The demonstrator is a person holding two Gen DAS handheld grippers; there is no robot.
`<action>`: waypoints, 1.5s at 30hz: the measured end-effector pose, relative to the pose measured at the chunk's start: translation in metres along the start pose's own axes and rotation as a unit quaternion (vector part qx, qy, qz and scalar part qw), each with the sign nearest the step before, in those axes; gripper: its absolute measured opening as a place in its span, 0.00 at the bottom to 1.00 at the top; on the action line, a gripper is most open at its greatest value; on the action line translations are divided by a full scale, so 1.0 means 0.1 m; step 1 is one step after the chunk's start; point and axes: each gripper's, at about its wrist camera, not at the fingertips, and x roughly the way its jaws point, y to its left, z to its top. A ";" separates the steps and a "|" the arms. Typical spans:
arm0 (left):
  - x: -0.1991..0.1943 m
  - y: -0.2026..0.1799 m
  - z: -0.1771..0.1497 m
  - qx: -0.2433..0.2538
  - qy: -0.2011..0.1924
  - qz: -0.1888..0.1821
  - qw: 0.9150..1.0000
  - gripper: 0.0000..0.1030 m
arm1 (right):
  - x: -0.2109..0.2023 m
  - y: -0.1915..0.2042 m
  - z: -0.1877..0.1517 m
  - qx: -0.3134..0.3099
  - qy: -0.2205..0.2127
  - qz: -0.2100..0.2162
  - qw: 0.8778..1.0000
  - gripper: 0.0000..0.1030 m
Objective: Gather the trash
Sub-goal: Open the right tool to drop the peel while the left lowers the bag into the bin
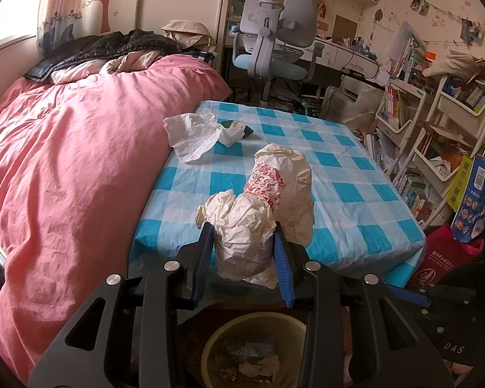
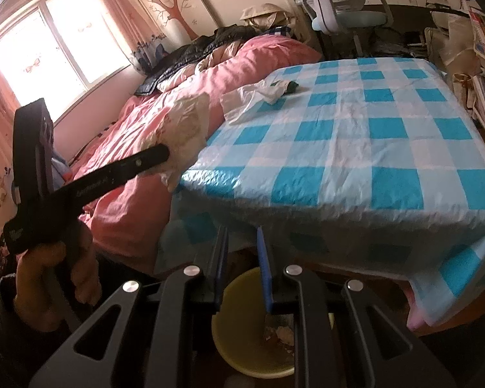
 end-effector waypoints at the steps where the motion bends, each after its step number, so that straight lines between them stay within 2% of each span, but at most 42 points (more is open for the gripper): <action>1: -0.01 0.00 -0.01 0.000 0.000 0.000 1.000 0.33 | 0.00 0.00 0.00 0.001 -0.001 0.000 1.000 0.19; 10: -0.06 -0.01 -0.07 0.002 0.001 0.000 1.000 0.33 | -0.05 -0.06 0.00 0.018 -0.011 -0.015 1.000 0.19; 12: -0.10 -0.04 -0.13 0.006 0.003 -0.001 1.000 0.33 | -0.07 -0.10 0.02 0.026 -0.017 -0.023 0.999 0.23; 13: -0.12 -0.07 -0.17 0.009 0.006 -0.001 1.000 0.33 | -0.09 -0.12 0.02 0.031 -0.022 -0.027 0.999 0.28; 17: -0.18 -0.15 -0.27 0.020 0.015 -0.003 1.000 0.33 | -0.14 -0.17 0.03 0.040 -0.032 -0.034 0.998 0.31; 27: -0.10 -0.35 -0.36 0.062 0.058 -0.005 0.996 0.33 | -0.24 -0.22 0.05 0.052 -0.055 -0.046 0.996 0.45; 40: 0.04 -0.56 -0.59 0.121 0.120 -0.009 0.985 0.33 | -0.32 -0.26 0.05 0.062 -0.069 -0.055 0.994 0.49; 43: 0.07 -0.57 -0.64 0.130 0.133 -0.004 0.982 0.41 | -0.33 -0.27 0.05 0.065 -0.072 -0.058 0.994 0.52; 45: 0.08 -0.58 -0.66 0.135 0.139 -0.002 0.981 0.50 | -0.33 -0.28 0.05 0.066 -0.073 -0.060 0.993 0.54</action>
